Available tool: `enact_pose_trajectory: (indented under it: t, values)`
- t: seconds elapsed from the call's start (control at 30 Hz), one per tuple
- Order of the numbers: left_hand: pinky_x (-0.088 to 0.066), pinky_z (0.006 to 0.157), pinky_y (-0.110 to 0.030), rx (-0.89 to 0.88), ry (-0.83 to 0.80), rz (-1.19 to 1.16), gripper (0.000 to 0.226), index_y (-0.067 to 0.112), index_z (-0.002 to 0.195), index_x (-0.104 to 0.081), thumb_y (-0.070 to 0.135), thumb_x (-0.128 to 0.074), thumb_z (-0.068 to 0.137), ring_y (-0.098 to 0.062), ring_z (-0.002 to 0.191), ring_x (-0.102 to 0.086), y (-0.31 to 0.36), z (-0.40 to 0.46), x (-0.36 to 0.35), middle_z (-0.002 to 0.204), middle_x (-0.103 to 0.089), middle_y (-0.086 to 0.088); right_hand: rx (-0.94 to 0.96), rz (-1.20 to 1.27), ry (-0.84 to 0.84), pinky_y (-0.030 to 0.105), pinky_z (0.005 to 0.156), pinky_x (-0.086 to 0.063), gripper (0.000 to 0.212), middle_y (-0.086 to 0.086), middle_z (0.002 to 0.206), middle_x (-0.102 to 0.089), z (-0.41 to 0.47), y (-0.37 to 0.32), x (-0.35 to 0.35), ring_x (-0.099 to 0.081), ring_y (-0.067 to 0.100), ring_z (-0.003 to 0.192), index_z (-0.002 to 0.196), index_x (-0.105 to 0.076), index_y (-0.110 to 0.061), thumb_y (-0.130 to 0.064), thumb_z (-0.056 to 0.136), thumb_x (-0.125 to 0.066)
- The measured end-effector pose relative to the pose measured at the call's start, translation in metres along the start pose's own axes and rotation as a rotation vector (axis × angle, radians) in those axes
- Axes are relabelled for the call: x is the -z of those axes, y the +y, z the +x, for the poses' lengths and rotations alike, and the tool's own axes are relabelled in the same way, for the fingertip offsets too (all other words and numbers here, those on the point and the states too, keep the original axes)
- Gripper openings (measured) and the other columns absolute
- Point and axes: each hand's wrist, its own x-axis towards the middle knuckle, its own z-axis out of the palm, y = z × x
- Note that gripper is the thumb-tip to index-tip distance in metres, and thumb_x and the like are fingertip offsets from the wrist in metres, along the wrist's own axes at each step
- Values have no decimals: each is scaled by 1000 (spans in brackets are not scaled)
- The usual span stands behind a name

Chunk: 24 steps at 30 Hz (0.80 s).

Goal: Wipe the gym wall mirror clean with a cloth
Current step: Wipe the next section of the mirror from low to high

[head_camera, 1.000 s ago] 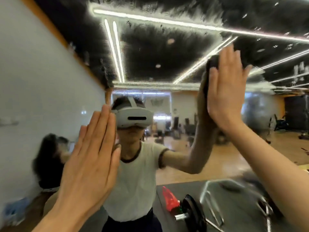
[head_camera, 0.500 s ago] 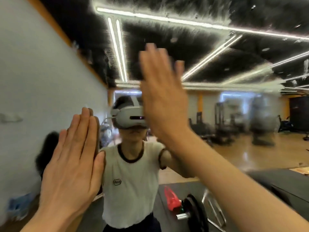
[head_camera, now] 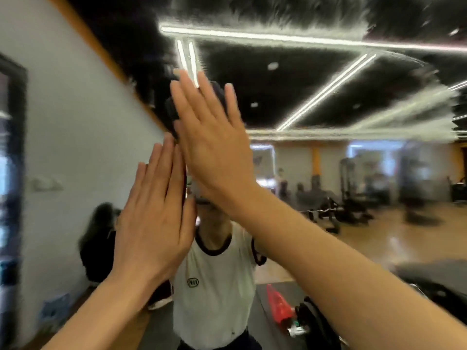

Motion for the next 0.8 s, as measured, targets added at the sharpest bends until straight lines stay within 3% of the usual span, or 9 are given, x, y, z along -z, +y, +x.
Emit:
enact_pose_trajectory:
  t: [0.07, 0.17, 0.27, 0.33, 0.43, 0.53, 0.63, 0.7, 0.8]
  values:
    - [6, 125, -28, -46, 13, 2, 63, 8, 162, -7, 30, -25, 106, -13, 156, 4, -3, -2, 0, 170, -2, -8, -114, -43, 6, 44, 123, 0, 51, 10, 163, -30, -19, 46, 17, -21, 26, 153, 155, -35, -9, -23, 106, -30]
    - [5, 125, -30, -72, 21, 3, 60, 11, 161, -4, 36, -16, 108, -15, 156, 4, -20, -15, 4, 170, 0, -5, -480, -96, 16, 46, 123, 3, 59, 11, 167, -18, -67, 124, 53, -12, 27, 155, 158, -24, -7, -31, 104, -17]
    - [-2, 126, -44, -47, 2, -13, 62, 14, 162, -3, 41, -13, 107, -18, 157, 3, -48, -33, 7, 170, 6, -1, -710, -115, 66, 47, 125, 5, 61, 12, 167, -12, -75, 126, 55, -6, 26, 155, 158, -19, -4, -28, 102, -15]
    - [-1, 127, -41, -54, -18, 13, 63, 17, 163, -1, 41, -15, 106, -20, 157, 2, -58, -39, 7, 170, 6, 0, -645, -105, 135, 51, 125, 1, 57, 15, 166, -16, -54, 74, 37, -11, 28, 155, 157, -23, -3, -21, 103, -19]
    - [3, 126, -32, -63, 6, 22, 62, 16, 162, -3, 38, -17, 107, -17, 157, 1, -55, -38, 11, 170, 2, -3, -293, -51, 87, 49, 125, 4, 63, 15, 160, -31, -37, -21, 1, -22, 29, 151, 154, -33, -6, -10, 93, -15]
    - [5, 125, -27, -82, 29, 28, 62, 11, 162, -8, 33, -22, 105, -11, 156, 4, -54, -38, 14, 169, -2, -5, -77, -56, 12, 41, 122, 11, 56, 9, 166, -20, -39, -37, -2, -10, 24, 155, 158, -24, -10, -20, 103, -21]
    - [0, 127, -40, -91, 31, -3, 64, 13, 163, -8, 35, -20, 105, -19, 157, 1, -65, -36, 3, 170, 0, -5, -234, -122, 5, 40, 121, 10, 56, 10, 167, -16, -63, 39, 24, -8, 25, 155, 159, -21, -10, -14, 105, -34]
    - [-8, 125, -57, -98, 35, -40, 64, 14, 163, -5, 37, -18, 105, -26, 157, 0, -75, -34, -12, 171, 2, -5, -456, -145, 14, 42, 122, 10, 54, 10, 168, -10, -92, 97, 51, -4, 25, 156, 160, -16, -9, -22, 109, -26]
    - [-13, 122, -64, -104, 62, -49, 64, 15, 163, -2, 37, -18, 105, -29, 157, 0, -86, -33, -27, 170, 4, -5, -729, -168, 24, 49, 125, 5, 54, 11, 169, -3, -106, 116, 62, 1, 25, 156, 160, -9, -7, -25, 110, -18]
